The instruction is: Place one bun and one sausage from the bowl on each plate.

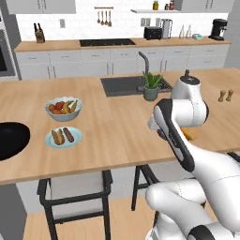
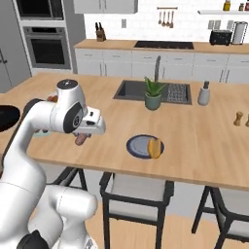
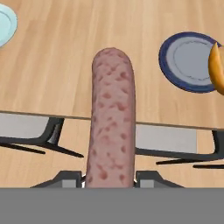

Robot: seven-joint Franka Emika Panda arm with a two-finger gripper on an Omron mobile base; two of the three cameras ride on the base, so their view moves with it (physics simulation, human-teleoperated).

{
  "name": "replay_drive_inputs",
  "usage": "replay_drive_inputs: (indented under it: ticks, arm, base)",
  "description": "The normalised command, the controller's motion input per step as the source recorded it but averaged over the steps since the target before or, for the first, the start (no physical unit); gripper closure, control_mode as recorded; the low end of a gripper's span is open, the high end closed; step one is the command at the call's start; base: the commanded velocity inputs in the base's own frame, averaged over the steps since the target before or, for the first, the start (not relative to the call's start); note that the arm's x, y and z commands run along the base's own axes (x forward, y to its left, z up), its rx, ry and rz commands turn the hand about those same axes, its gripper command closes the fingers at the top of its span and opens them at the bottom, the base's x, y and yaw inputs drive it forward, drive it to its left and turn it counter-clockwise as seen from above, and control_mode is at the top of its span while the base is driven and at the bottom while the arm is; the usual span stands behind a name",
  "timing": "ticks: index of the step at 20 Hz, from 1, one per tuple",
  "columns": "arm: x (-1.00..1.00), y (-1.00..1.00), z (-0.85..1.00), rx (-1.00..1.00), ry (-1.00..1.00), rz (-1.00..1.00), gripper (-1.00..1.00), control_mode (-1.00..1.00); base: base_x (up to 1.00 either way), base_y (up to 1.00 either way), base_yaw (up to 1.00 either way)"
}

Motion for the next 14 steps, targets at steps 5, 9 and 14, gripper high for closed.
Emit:
replay_drive_inputs:
  ticks: [5, 9, 14]
  arm:
    - [0.00, 0.00, 0.00, 0.00, 0.00, 0.00, 1.00, 1.00]
    - [0.00, 0.00, 0.00, 0.00, 0.00, 0.00, 1.00, 1.00]
    - [0.00, 0.00, 0.00, 0.00, 0.00, 0.00, 1.00, 1.00]
  base:
    - [0.17, -0.80, -0.03]
    - [0.35, -0.36, -0.01]
    - [0.63, 0.00, 0.00]
